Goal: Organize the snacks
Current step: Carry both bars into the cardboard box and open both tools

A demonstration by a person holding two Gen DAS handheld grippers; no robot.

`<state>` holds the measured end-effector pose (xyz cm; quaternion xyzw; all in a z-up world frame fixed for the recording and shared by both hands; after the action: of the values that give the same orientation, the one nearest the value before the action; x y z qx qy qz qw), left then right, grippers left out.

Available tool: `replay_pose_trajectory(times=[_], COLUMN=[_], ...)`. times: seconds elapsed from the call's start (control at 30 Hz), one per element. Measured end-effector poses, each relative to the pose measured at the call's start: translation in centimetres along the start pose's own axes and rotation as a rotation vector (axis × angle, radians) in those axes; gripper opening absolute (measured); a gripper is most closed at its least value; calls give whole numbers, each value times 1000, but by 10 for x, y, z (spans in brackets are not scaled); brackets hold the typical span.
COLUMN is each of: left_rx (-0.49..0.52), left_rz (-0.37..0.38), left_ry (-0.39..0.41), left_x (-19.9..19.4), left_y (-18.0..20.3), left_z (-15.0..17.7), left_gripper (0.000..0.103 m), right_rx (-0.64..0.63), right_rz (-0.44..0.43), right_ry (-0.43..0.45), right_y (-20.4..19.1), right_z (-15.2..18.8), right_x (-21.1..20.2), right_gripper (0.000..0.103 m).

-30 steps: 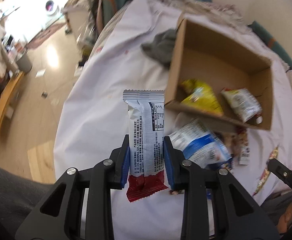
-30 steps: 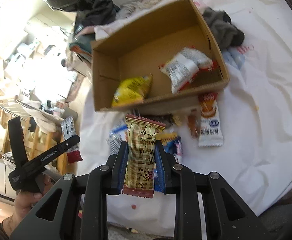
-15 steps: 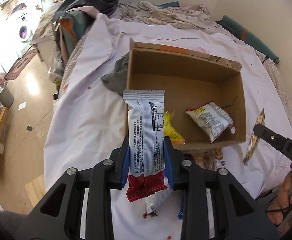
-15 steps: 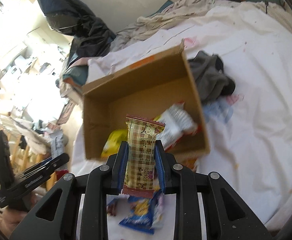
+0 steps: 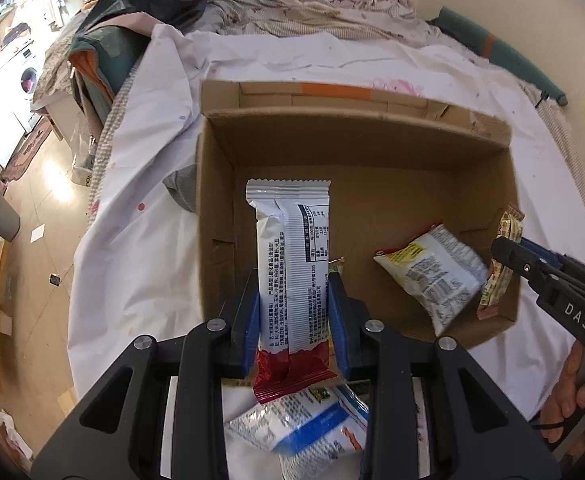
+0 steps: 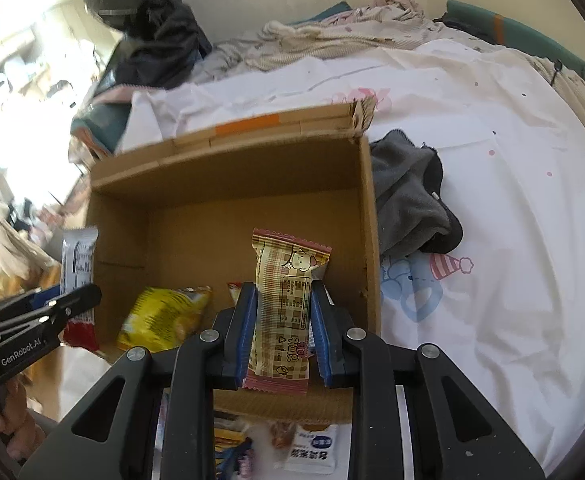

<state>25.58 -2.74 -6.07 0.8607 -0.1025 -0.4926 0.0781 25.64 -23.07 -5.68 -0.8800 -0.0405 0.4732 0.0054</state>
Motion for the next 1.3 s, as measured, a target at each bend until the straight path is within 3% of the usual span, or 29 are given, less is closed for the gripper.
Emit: replay_pose_trajectory(times=[0.2,0.53,0.93,1.3], left_rx=[18,13,-49,-59], left_rz=[-12,-27,27,141], left_ry=[-41,-82,-27,-75], left_x=[30,67,47,56], left_y=[0,-6,-12,10], left_z=[4,2,-7,3], left_gripper=[26,26,26,26], right_rx=[-98,-129,34,58], right_rz=[54,90,-104,-209], right_ry=[-40,-107,-115,-175], right_y=[-19,-29,-13,-26], right_z=[7,13,3,5], right_x=[24,55,46,54], right_gripper=[28,28,28,29])
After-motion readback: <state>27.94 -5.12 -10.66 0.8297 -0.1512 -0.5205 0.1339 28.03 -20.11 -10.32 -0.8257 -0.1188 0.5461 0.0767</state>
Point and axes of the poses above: each gripper's, at about its wrist camera, not at the fingertips, and x roughly the way its jaws point, y to its right, z to its underside, the point moved 3 cm from there along x, roughly the way its jaws point, and after that the axes turned 13 degrees about z, right-handed, at the moved point
